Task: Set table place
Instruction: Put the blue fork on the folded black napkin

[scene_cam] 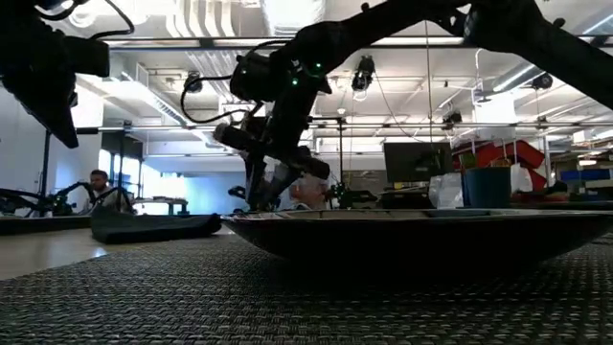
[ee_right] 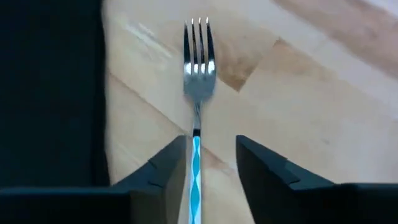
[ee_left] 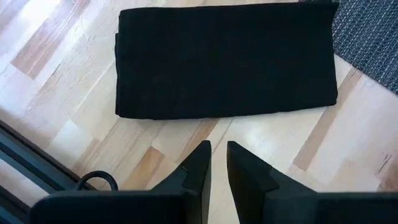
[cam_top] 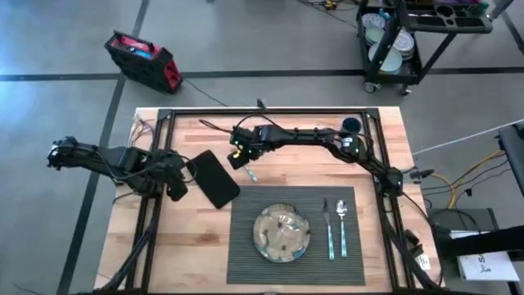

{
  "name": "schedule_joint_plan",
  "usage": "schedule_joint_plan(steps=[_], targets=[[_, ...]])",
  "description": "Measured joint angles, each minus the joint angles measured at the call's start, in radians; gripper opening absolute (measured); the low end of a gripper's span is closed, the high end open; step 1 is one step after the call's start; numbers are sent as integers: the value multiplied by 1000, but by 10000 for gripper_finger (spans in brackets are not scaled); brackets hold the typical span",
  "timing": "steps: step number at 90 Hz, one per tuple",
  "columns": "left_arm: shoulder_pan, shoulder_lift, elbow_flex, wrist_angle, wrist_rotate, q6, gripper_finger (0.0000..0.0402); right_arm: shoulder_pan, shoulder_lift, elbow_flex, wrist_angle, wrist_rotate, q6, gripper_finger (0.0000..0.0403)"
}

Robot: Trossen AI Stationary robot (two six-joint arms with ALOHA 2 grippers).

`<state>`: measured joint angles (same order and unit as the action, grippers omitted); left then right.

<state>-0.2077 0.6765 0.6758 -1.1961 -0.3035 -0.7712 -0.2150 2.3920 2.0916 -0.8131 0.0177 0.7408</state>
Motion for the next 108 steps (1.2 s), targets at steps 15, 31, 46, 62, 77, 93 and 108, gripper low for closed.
schedule_joint_plan(steps=[15, 31, 46, 62, 77, 93, 108], targets=[[0, 0, 0, 0, 0, 0, 36, 18, 0, -26, 4, 0, 3, 150], [0, 0, 0, 4, 0, 0, 36, 31, 0, -47, 10, 0, 10, 144], [0, 0, 0, 9, 0, 0, 36, 40, 0, -53, 13, 9, 11, 125], [0, 0, 0, 9, 0, 0, 36, 54, 0, -82, 52, 9, 16, 105], [0, 0, 0, 9, 0, 0, 36, 67, 0, -116, 77, 16, 35, 89], [0, 0, 0, 9, 0, 7, 36, 66, -1, -128, 75, 19, 57, 56], [0, 0, 0, 9, 0, 8, 36, 67, -2, -127, 72, 35, 73, 11]])
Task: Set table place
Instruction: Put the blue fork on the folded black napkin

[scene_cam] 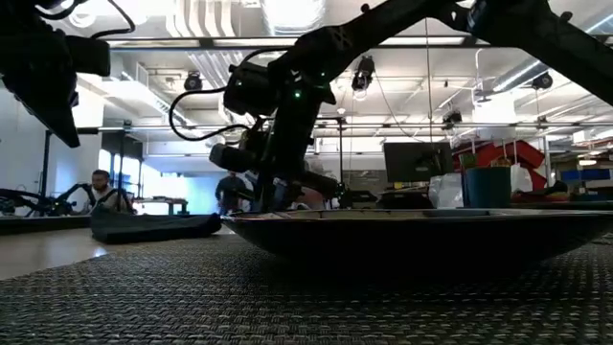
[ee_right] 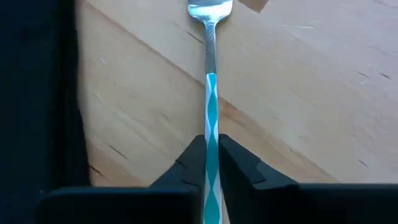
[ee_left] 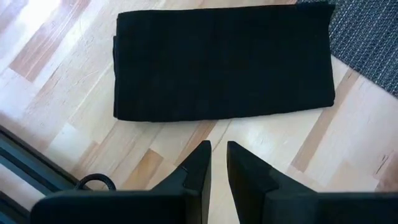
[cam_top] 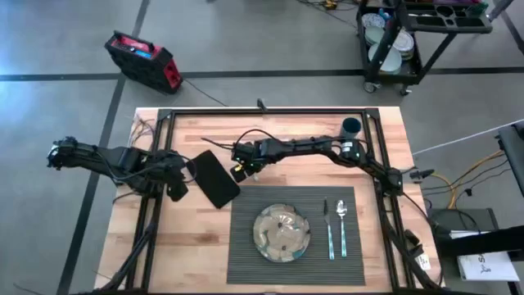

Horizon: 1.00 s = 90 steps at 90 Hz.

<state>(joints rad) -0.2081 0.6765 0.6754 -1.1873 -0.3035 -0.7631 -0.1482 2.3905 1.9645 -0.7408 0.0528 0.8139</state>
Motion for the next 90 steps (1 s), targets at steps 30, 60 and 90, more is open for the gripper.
schedule_joint_plan(steps=[30, 60, 90], targets=[[0, 0, 0, -1, 0, -4, 36, 4, -6, 138, 0, -14, 1, 2], [0, 0, 0, 11, 0, -15, 36, 65, 11, 165, 198, -27, 94, 1], [0, -11, 0, 56, 0, 6, 36, 79, 79, 161, 313, -79, 133, 0]])
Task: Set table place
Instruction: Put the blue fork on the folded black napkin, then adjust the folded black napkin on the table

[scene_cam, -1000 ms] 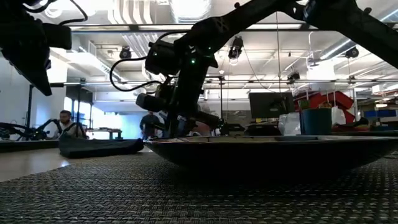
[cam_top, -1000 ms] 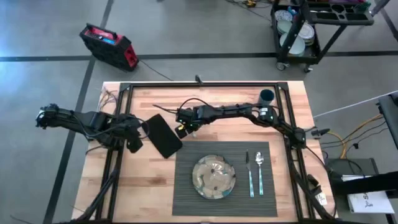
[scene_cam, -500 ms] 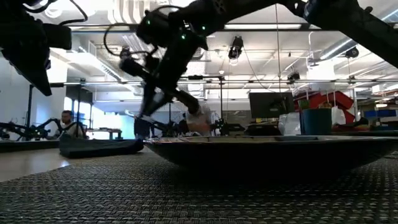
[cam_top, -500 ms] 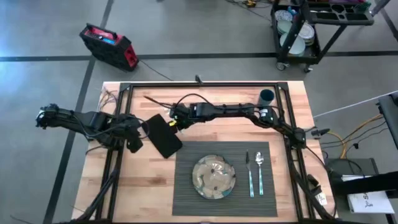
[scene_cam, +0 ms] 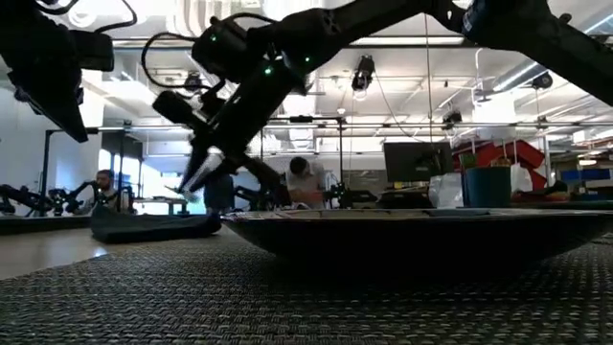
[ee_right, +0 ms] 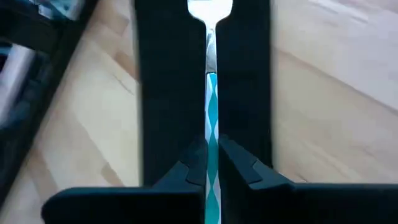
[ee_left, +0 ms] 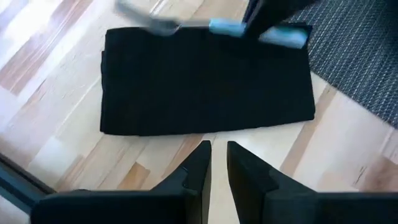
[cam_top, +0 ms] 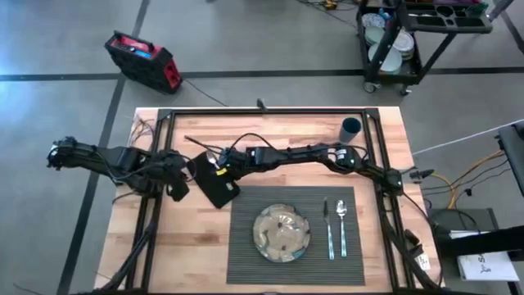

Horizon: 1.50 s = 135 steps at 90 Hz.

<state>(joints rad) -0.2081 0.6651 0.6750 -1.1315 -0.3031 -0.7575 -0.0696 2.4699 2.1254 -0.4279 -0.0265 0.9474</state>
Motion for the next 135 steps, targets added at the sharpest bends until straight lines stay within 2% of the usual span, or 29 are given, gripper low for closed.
schedule_joint_plan(steps=[56, 86, 102, 120, 135], targets=[[0, 0, 0, 8, 0, -2, 36, 0, 16, 2, 0, -53, -85, 1], [0, 1, 0, 11, 0, -3, 36, 0, 16, 2, 28, -52, -88, 50], [0, 1, 0, 11, 0, -11, 36, 0, 16, 2, 29, -51, -95, 62], [0, 1, -1, 44, 0, -11, 36, -8, 16, 9, 20, -51, -95, 50], [0, 3, -71, 229, -1, -11, 36, -22, -5, 52, -12, -51, -126, 25]])
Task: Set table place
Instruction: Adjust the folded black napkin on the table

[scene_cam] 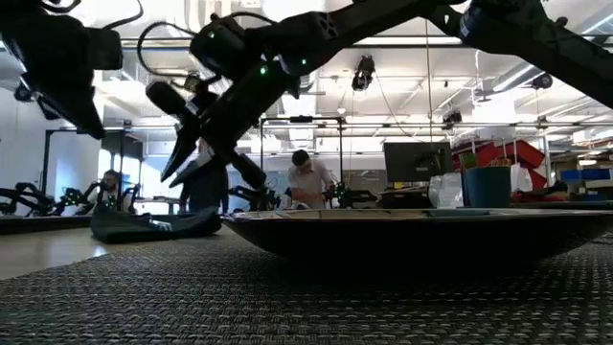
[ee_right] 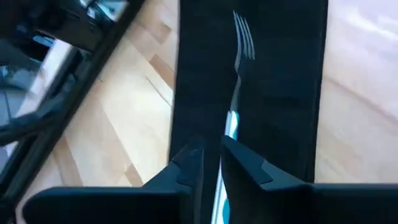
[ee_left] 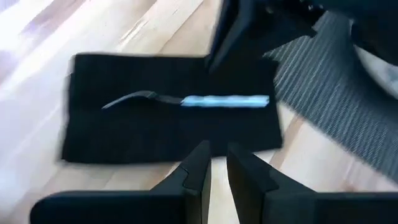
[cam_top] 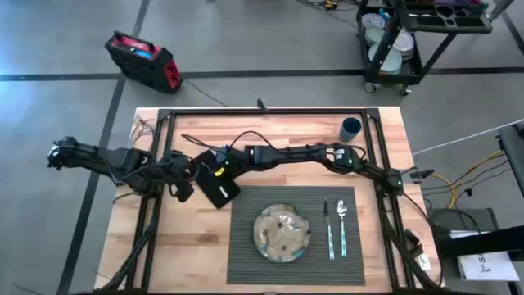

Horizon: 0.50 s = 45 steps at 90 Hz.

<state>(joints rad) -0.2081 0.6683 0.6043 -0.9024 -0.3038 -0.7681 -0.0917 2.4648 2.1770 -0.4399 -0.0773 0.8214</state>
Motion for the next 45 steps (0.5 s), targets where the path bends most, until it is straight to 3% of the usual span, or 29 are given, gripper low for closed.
schedule_joint_plan(steps=[8, 25, 45], targets=[[0, 17, -72, 140, 10, -11, 36, -14, -25, 33, -81, 9, -37, 5], [0, 109, -231, 460, 91, -75, 36, -47, -107, 70, -341, 85, -171, 1], [0, 262, -294, 676, 98, -120, 36, -53, -173, 67, -496, 134, -270, 0]])
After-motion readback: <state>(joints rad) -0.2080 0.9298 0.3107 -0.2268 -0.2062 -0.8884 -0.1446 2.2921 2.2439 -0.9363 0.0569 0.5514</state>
